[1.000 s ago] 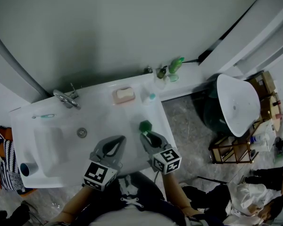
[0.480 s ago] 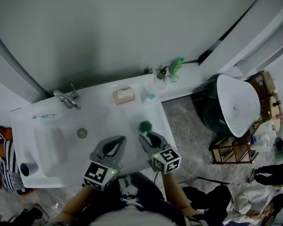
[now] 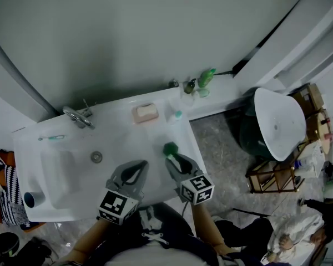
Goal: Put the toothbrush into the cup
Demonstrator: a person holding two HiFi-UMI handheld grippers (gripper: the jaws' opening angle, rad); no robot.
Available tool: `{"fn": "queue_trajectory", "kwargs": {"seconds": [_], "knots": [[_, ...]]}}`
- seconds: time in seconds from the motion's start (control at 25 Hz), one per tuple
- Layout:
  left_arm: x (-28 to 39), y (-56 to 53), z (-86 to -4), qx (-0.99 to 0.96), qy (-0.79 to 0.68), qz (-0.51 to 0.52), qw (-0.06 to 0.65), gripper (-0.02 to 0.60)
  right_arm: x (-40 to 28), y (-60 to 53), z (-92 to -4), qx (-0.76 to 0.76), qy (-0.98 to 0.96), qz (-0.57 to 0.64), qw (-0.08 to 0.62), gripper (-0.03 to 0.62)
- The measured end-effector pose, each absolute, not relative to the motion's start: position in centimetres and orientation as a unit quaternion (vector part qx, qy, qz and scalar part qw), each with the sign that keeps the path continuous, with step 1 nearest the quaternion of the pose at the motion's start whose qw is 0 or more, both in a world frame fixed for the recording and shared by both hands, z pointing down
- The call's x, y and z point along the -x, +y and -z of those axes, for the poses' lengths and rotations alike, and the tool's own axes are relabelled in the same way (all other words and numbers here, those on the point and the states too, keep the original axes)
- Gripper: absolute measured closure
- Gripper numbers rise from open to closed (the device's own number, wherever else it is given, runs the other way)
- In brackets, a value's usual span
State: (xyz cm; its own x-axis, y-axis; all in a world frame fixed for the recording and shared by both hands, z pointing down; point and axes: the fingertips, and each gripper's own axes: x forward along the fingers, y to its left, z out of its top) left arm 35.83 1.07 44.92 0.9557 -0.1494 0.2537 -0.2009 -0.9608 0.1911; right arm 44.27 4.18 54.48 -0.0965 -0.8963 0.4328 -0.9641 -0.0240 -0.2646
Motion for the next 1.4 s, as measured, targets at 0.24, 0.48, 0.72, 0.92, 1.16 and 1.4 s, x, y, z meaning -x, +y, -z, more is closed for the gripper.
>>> {"fn": "queue_trajectory", "kwargs": {"seconds": [0.24,0.48,0.72,0.92,1.16,1.4], "knots": [[-35.8,1.3,-45.3,-0.983,-0.088,-0.12,0.105,0.581,-44.3,4.9,-54.6,-0.668,-0.694,-0.261,0.056,0.469],[-35.9,1.6,-45.3,-0.983,-0.084,-0.124,0.104,0.581,-44.0,5.5,-54.0,-0.671,-0.694,-0.259,0.048,0.476],[-36.1,2.2,-45.4,-0.983,-0.081,-0.125,0.103,0.581,-43.5,6.5,-53.1,-0.661,-0.701,-0.265,0.011,0.522],[-36.1,2.8,-45.5,-0.984,-0.075,-0.13,0.099,0.581,-42.4,7.0,-51.3,-0.645,-0.724,-0.246,-0.019,0.592],[-36.3,4.0,-45.0,-0.986,-0.057,-0.127,0.096,0.581,-41.0,7.3,-49.9,-0.634,-0.738,-0.23,-0.027,0.594],[-36.4,5.9,-43.9,-0.99,-0.028,-0.118,0.075,0.581,-39.9,8.0,-48.3,-0.623,-0.751,-0.215,-0.037,0.592]]}}
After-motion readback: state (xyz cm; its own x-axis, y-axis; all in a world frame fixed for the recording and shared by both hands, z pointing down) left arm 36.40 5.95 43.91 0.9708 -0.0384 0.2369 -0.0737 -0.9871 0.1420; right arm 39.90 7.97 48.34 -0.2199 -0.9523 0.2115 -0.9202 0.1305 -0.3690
